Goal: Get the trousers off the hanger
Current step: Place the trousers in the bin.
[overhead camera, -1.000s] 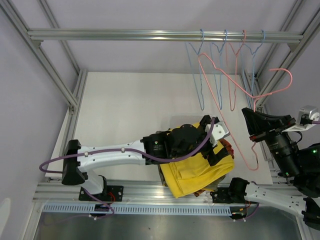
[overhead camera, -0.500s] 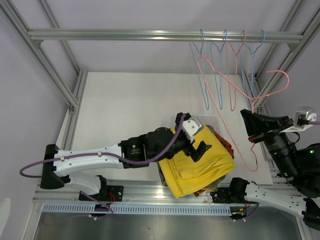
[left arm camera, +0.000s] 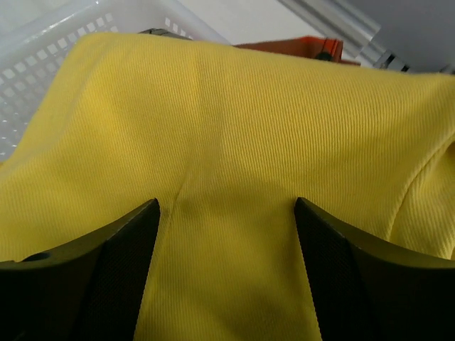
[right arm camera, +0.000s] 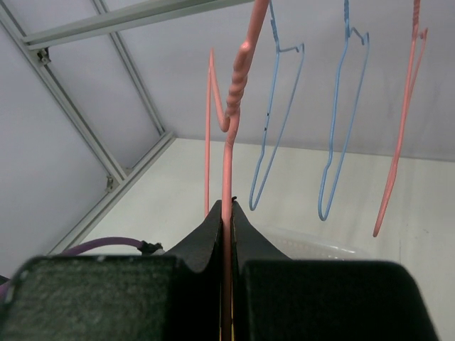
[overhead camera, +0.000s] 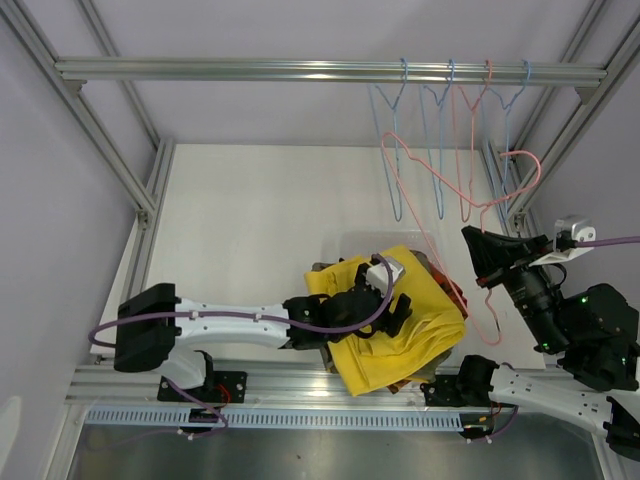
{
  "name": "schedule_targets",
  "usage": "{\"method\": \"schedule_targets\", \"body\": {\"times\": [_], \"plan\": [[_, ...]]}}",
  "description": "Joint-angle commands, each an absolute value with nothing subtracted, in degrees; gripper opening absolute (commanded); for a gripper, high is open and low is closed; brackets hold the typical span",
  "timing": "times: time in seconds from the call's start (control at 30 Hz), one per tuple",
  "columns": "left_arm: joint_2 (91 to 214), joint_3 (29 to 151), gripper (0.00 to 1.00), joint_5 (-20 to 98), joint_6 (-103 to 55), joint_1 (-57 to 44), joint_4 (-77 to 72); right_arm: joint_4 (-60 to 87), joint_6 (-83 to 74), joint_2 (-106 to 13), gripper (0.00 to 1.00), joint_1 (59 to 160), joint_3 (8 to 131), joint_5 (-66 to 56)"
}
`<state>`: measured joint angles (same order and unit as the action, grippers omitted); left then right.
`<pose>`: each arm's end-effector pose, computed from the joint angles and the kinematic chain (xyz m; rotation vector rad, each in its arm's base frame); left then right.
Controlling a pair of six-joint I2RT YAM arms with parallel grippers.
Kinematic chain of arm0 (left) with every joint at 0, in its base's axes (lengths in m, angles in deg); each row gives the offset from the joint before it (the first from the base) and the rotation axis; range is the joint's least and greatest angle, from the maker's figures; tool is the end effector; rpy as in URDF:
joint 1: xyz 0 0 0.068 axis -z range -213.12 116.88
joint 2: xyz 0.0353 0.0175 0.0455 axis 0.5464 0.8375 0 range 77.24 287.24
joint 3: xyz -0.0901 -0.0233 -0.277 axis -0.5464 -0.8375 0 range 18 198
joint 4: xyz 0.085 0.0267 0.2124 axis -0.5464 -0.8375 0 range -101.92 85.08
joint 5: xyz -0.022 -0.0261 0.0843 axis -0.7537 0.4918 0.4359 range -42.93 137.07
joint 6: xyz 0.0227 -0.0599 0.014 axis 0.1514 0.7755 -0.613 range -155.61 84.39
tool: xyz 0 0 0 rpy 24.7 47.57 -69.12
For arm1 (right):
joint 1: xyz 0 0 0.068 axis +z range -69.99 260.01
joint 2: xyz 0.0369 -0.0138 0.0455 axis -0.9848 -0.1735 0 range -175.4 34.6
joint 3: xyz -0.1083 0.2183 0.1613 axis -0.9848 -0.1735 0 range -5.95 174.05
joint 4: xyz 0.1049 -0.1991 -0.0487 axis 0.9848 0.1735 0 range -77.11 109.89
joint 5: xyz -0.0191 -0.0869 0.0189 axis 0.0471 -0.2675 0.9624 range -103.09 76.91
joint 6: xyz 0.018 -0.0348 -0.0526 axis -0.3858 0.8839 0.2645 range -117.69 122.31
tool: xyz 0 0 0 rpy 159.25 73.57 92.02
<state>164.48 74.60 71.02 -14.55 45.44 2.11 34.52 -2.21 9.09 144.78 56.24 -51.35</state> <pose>0.0861 -0.3192 0.2925 0.7183 1.8858 -0.7253 0.0323 -0.0064 0.4401 -0.1400 1.3821 0.5773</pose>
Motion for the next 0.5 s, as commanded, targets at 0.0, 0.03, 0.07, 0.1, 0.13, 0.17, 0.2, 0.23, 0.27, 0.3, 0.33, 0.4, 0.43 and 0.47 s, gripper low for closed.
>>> {"method": "schedule_targets", "body": {"times": [0.0, 0.03, 0.07, 0.1, 0.13, 0.17, 0.2, 0.23, 0.27, 0.3, 0.33, 0.4, 0.43, 0.47], "plan": [[173.2, 68.7, 0.80, 67.4, 0.1, 45.5, 3.2, 33.4, -2.5, 10.3, 0.00, 145.0, 55.8, -53.0], [174.5, 68.4, 0.81, 67.0, 1.4, 45.8, 3.4, 33.4, -2.4, 10.3, 0.00, 145.0, 55.9, -53.1], [175.8, 68.2, 0.84, 66.8, 2.3, 46.6, 3.6, 33.2, -2.1, 10.1, 0.00, 145.0, 56.2, -53.1], [177.3, 68.3, 0.85, 67.0, 3.4, 47.0, 3.6, 33.2, -2.0, 10.1, 0.00, 145.0, 56.4, -53.1], [177.7, 68.3, 0.87, 67.3, 3.7, 47.9, 3.5, 33.0, -1.9, 9.7, 0.00, 145.0, 56.6, -53.0], [177.8, 68.4, 0.89, 67.4, 3.8, 48.2, 3.4, 33.0, -1.7, 9.3, 0.00, 145.0, 56.8, -53.0], [177.4, 68.4, 0.90, 67.7, 3.8, 48.4, 3.3, 32.8, -1.6, 8.9, 0.00, 145.0, 57.1, -53.1], [176.9, 68.6, 0.91, 68.0, 3.8, 48.8, 2.7, 32.7, -1.5, 8.8, 0.00, 145.0, 57.3, -52.9], [176.4, 68.6, 0.92, 68.3, 3.6, 49.1, 2.2, 32.5, -1.5, 8.3, 0.00, 145.0, 57.4, -52.9], [175.7, 69.3, 0.93, 68.6, 3.1, 49.2, 1.7, 32.3, -1.4, 8.1, 0.00, 145.0, 57.8, -52.7], [174.3, 69.6, 0.93, 69.8, 3.0, 49.5, 0.7, 32.0, -1.2, 7.7, 0.00, 145.0, 58.0, -52.5], [172.4, 70.3, 0.95, 71.3, 2.7, 50.2, -3.4, 31.7, -1.0, 6.7, 0.00, 145.0, 58.7, -52.4], [171.5, 71.2, 0.95, 72.2, 2.7, 50.5, -4.7, 31.5, -0.8, 6.3, 0.00, 145.0, 59.7, -52.0], [169.0, 71.5, 0.96, 74.1, 2.6, 51.1, -9.5, 31.5, -0.5, 5.8, 0.00, 145.0, 60.3, -51.9]]}}
